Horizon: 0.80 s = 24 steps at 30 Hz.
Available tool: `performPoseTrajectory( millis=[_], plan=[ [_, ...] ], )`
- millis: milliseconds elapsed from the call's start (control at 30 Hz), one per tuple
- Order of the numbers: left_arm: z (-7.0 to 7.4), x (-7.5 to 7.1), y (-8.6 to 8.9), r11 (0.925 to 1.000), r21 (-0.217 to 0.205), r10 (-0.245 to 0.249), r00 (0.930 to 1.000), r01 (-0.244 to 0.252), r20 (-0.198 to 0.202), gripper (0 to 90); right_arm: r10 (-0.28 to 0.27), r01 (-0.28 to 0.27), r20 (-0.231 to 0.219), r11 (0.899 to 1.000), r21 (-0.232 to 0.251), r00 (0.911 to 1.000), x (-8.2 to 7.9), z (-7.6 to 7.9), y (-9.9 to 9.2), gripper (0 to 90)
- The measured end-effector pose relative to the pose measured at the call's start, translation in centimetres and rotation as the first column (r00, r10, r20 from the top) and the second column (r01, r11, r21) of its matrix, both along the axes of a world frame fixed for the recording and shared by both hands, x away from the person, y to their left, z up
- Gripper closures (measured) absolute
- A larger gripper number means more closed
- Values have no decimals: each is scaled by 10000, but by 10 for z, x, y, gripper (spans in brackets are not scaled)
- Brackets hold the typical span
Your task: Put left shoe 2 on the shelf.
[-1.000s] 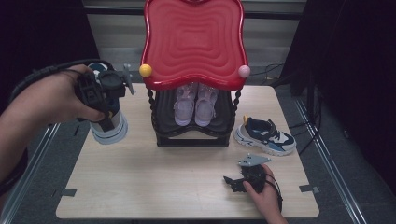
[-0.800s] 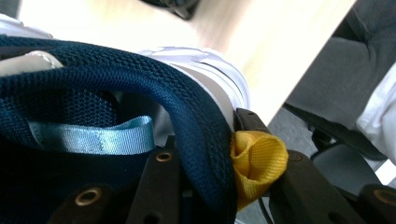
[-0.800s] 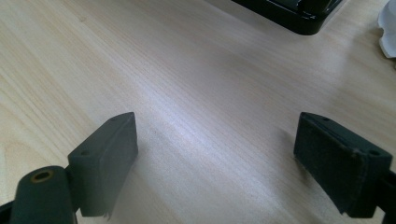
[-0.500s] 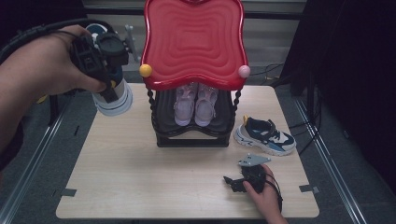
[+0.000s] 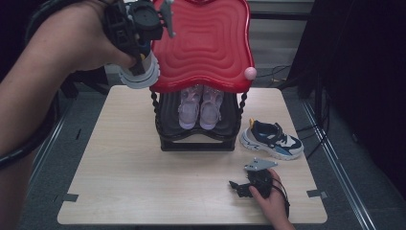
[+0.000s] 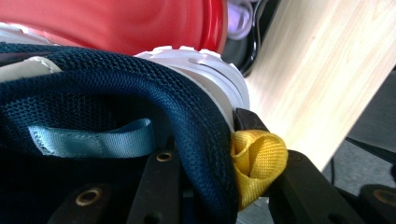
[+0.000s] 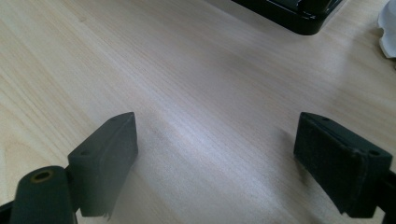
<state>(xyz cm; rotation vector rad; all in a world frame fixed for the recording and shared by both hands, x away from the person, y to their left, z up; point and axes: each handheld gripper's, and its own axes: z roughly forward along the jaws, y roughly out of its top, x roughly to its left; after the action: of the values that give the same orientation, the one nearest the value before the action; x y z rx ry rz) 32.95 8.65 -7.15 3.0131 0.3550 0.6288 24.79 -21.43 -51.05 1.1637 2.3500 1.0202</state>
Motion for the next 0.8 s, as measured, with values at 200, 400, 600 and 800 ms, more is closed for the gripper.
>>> performPoseTrajectory(
  millis=[200, 400, 600, 800],
  plan=[
    [-4, 9, -26, 9981, 77, -617, 9972, 614, 424, 721, 11, -11, -2, 10000, 28, 10000, 0, 0, 0, 132],
    [-10, 22, -41, 9965, 33, -831, 9943, 830, 670, 720, -3, 3, 0, 10000, -3, 10000, 0, 0, 0, 132],
    [-13, 31, -53, 9925, 119, -1220, 9901, 1215, 694, 719, 25, -25, 3, 10000, -3, 10000, 0, 0, 0, 132],
    [-20, 39, -62, 9899, 107, -1416, 9879, 1412, 636, 715, 22, -22, -9, 10000, 1, 10000, 0, 0, 0, 132]
  ],
)
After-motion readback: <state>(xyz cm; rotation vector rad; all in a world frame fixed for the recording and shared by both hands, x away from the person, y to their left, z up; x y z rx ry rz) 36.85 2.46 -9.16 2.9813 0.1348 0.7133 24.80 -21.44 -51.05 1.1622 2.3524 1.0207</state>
